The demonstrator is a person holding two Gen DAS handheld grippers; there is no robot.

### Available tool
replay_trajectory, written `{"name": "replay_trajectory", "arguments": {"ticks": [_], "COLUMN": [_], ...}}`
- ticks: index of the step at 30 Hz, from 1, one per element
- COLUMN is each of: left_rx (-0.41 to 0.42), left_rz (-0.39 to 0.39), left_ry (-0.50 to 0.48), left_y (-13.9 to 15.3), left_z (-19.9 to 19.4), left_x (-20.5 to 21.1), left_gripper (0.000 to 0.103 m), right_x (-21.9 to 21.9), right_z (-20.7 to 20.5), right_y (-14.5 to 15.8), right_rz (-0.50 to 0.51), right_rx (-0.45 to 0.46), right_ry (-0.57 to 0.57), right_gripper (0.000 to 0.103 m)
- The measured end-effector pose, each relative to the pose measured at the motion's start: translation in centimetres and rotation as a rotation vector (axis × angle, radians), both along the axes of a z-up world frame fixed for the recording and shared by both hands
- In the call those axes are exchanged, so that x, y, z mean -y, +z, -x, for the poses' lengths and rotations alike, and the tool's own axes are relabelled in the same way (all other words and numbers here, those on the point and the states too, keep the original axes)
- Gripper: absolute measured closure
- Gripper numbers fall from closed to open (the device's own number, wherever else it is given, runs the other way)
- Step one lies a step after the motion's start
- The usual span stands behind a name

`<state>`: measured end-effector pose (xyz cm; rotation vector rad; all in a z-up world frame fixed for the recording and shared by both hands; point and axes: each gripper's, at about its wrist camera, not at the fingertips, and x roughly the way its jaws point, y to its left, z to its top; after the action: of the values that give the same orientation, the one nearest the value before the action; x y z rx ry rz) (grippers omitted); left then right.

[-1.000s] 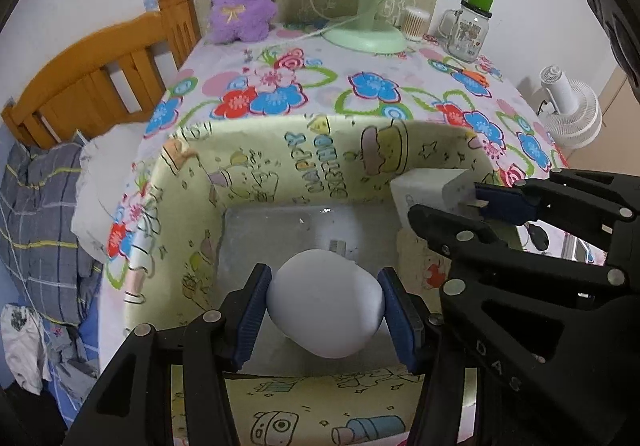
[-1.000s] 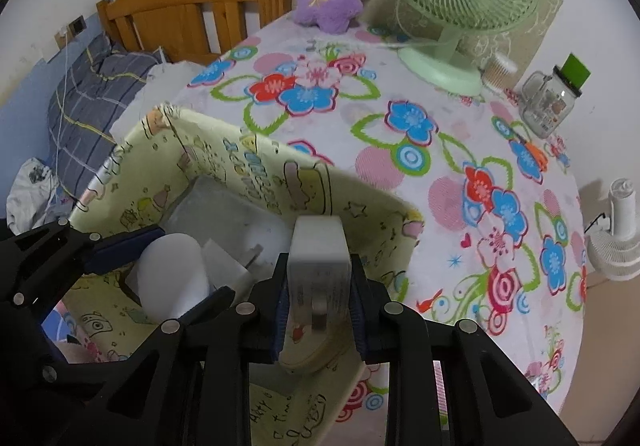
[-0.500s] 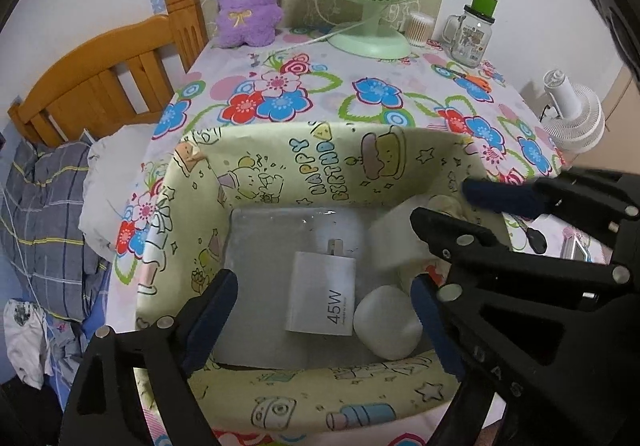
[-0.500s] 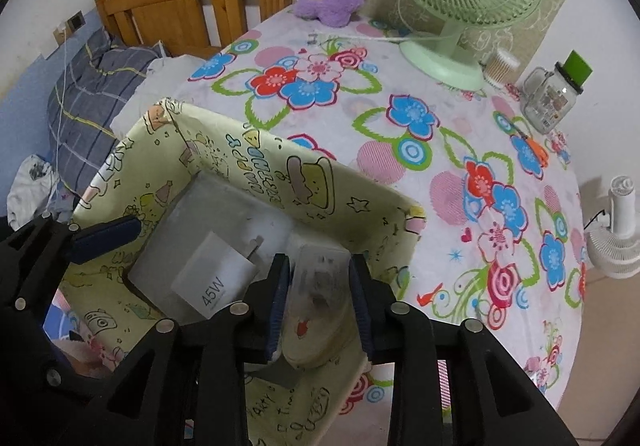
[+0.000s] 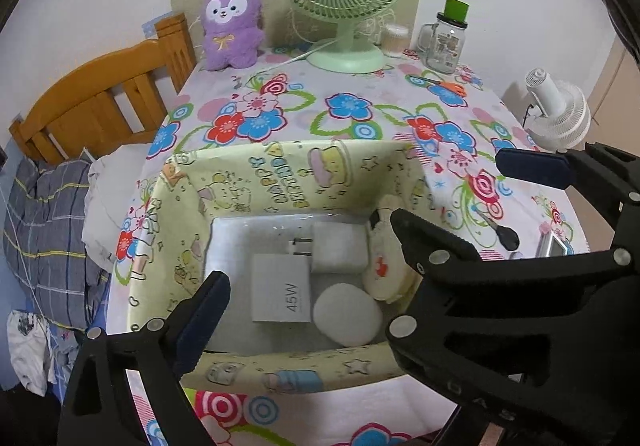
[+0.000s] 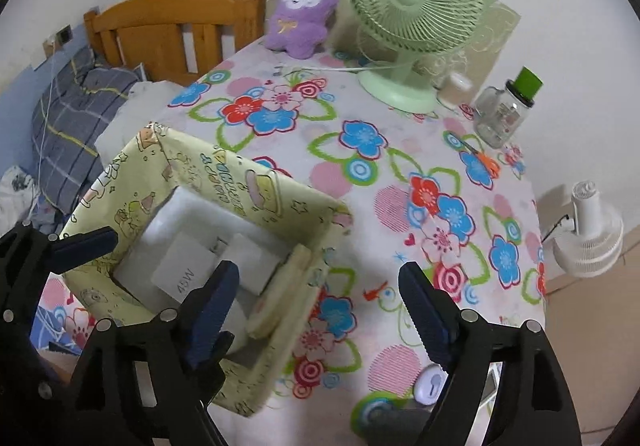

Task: Organize rigid objects
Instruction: 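Lower the oval object into the box and open the left gripper while the right releases the cube, then withdraw both open grippers from the box toward the white remote control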

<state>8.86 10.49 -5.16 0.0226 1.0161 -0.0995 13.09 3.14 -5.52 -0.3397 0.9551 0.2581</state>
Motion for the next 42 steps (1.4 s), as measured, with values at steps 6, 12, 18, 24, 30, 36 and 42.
{"name": "replay_trajectory", "arguments": {"ticks": [6, 12, 18, 24, 30, 36, 42], "left_rx": [0.008, 0.014, 0.021, 0.023, 0.036, 0.043, 0.048], "left_rz": [-0.019, -0.031, -0.036, -0.046, -0.054, -0.074, -0.078], "left_ry": [-0.021, -0.041, -0.066, -0.087, -0.103, -0.121, -0.139], "left_y": [0.1, 0.3, 0.4, 0.6, 1.0, 1.1, 1.0], "left_z": [0.4, 0.6, 0.8, 1.0, 1.3, 1.5, 1.8], "left_x": [1.8, 3.6, 5.3, 6.9, 8.5, 10.3, 11.9], "left_gripper": [0.007, 0.007, 0.007, 0.007, 0.007, 0.007, 0.007], "right_x": [1.9, 3.6, 5.4, 7.1, 8.7, 10.6, 12.4], "right_z": [0.5, 1.0, 1.5, 1.9, 2.4, 2.8, 3.1], "right_y": [0.1, 0.2, 0.3, 0.4, 0.8, 0.8, 0.8], "right_rz": [-0.017, -0.027, -0.034, -0.043, -0.051, -0.067, -0.074], "right_rx": [0.002, 0.004, 0.01, 0.012, 0.024, 0.025, 0.029], "right_ry": [-0.02, -0.04, -0.057, -0.075, -0.094, -0.114, -0.13], "right_gripper": [0.019, 0.019, 0.019, 0.019, 0.019, 0.019, 0.019]}}
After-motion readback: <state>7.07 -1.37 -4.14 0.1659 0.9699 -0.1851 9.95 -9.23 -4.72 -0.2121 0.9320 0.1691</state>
